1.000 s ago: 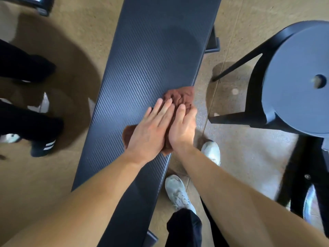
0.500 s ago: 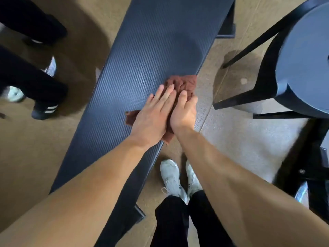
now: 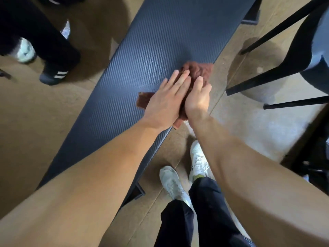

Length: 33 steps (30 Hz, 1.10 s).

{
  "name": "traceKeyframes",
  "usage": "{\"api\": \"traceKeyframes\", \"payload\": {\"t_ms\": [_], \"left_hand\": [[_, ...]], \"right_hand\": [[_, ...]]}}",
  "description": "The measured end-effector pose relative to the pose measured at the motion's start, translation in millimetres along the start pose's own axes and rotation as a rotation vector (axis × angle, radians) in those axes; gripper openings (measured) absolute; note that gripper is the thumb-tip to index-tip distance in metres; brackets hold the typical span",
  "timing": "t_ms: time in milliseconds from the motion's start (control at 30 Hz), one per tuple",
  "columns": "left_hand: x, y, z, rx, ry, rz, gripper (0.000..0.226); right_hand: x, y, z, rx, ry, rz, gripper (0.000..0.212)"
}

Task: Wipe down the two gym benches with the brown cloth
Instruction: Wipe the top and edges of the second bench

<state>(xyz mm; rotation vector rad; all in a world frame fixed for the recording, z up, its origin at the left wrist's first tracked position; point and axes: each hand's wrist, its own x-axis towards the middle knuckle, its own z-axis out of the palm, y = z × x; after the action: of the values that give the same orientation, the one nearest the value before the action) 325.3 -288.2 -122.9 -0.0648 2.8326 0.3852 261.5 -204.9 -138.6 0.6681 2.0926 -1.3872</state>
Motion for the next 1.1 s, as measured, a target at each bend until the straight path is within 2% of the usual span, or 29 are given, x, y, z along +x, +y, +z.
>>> {"api": "traceKeyframes", "payload": {"t_ms": [100,200,333,467,567,633,767,867,967,1100], "left_hand": [[-70.3,-11.2,17.0,0.076,-0.069,-0.006,0.072],[-109.4,-16.7,27.2,0.097,-0.128,-0.046,0.073],[-75.8,-13.7,20.0,0.089,-0.029,-0.03,0.064],[-62.9,-10.1,23.1,0.074,0.028,-0.052,0.062],[-92.1,-8.1,35.8,0.076,0.046,-0.067,0.075],[-126.2,-11.8,43.7,0.08,0.0,-0.09,0.084],[-174.0,-17.3,50.5,0.116,-0.052,-0.111,0.072],[-156.2,-12.8,47.2,0.091,-0.006,-0.13,0.064],[-137.9,-4.2,42.5,0.049,0.047,-0.17,0.06],[-157.7,-3.4,49.6,-0.029,0.084,-0.163,0.063]], "right_hand": [[-54.1,43.7,12.4,-0.029,-0.046,0.074,0.047],[-83.1,58.7,15.6,-0.063,-0.118,0.048,0.049],[-45.7,32.9,15.4,-0.01,-0.038,0.076,0.038],[-37.6,36.2,13.5,0.005,-0.034,0.051,0.046],[-66.5,60.0,17.1,-0.044,-0.057,0.021,0.051],[-94.1,79.7,20.5,-0.089,-0.099,0.035,0.051],[-124.7,102.0,18.4,-0.126,-0.22,0.062,0.052],[-99.9,87.0,16.8,-0.066,-0.186,0.042,0.05],[-84.4,78.9,19.4,0.028,-0.153,0.044,0.058],[-109.7,103.7,25.0,-0.02,-0.126,0.013,0.061]]}}
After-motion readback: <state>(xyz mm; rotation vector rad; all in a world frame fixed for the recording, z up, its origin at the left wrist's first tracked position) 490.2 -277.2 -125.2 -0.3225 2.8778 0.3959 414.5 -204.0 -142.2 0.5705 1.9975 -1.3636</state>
